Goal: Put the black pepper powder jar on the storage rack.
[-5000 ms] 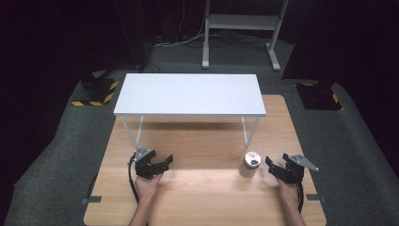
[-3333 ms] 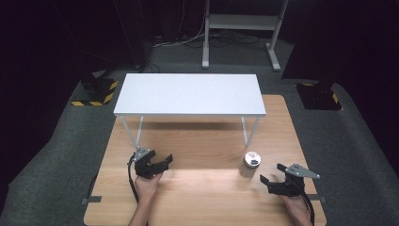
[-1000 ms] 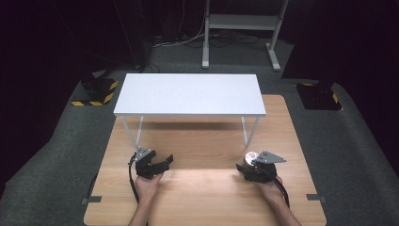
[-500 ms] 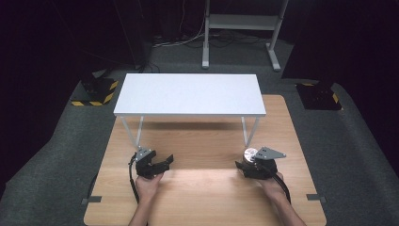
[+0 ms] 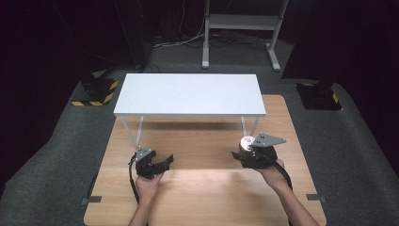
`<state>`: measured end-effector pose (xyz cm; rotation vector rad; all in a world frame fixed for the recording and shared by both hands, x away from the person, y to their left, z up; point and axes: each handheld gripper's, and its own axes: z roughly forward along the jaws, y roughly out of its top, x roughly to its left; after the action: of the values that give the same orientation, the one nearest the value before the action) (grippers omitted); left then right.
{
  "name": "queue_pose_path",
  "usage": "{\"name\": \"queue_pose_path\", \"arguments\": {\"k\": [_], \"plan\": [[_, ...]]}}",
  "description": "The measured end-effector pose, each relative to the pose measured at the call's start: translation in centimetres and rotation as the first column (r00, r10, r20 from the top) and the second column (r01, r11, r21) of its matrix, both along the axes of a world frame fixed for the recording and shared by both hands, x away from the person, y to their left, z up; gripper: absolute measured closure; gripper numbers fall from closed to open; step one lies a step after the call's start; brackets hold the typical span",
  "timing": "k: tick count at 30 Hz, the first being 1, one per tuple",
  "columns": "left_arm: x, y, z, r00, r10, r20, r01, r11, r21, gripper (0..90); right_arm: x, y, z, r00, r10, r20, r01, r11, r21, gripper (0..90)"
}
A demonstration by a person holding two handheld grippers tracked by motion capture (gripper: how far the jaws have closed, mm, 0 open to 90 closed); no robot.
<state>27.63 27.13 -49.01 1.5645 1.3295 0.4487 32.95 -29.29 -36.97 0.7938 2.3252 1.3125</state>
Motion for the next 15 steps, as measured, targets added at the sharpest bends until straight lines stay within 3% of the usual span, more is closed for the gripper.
{"name": "queue_pose_path", "arguments": {"k": [10, 15], "plan": [[-0.1, 0.0, 0.0, 1.0000, 0.004, 0.001, -0.004, 1.0000, -0.002, 10.5, 1.2, 1.1, 5.0, 0.9945, 0.089, 0.055, -0.089, 0.996, -0.003, 30.8], [-0.1, 0.0, 0.0, 1.0000, 0.005, 0.000, -0.005, 1.0000, -0.001, 10.5, 2.0, 1.5, 7.3, 0.9882, 0.126, 0.087, -0.128, 0.991, 0.025, 30.9]]}}
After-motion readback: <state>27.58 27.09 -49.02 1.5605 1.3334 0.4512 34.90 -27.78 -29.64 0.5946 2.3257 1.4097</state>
